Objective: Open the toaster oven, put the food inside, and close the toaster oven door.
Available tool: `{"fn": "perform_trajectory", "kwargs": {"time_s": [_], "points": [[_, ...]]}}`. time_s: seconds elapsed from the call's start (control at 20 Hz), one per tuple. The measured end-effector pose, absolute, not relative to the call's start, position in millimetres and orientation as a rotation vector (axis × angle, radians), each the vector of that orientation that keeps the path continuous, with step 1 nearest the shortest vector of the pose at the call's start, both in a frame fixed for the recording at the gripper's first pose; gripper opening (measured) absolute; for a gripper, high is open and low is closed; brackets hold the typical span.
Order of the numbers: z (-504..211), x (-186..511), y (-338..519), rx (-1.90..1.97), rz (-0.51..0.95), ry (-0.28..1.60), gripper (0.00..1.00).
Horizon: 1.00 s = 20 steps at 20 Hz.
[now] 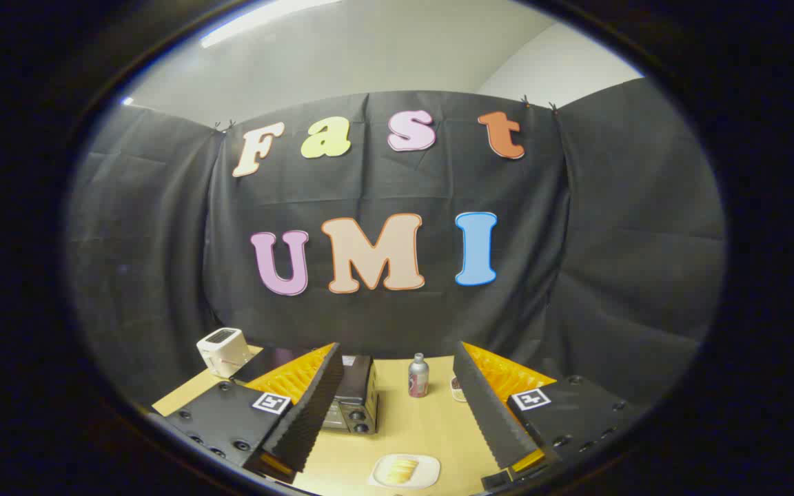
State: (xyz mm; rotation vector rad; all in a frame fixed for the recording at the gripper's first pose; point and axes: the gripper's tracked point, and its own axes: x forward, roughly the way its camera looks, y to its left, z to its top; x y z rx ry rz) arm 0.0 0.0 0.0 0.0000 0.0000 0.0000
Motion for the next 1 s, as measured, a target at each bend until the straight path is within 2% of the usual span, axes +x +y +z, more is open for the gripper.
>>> {"fn": "perform_trajectory", "kwargs": {"time_s": [0.65,1.0], "points": [[20.0,-8.5,12.5,-0.002,-0.017,-0.046,1.00],[-2.1,0.1,39.4,-0.030,-0.001,-0.045,1.00]]}}
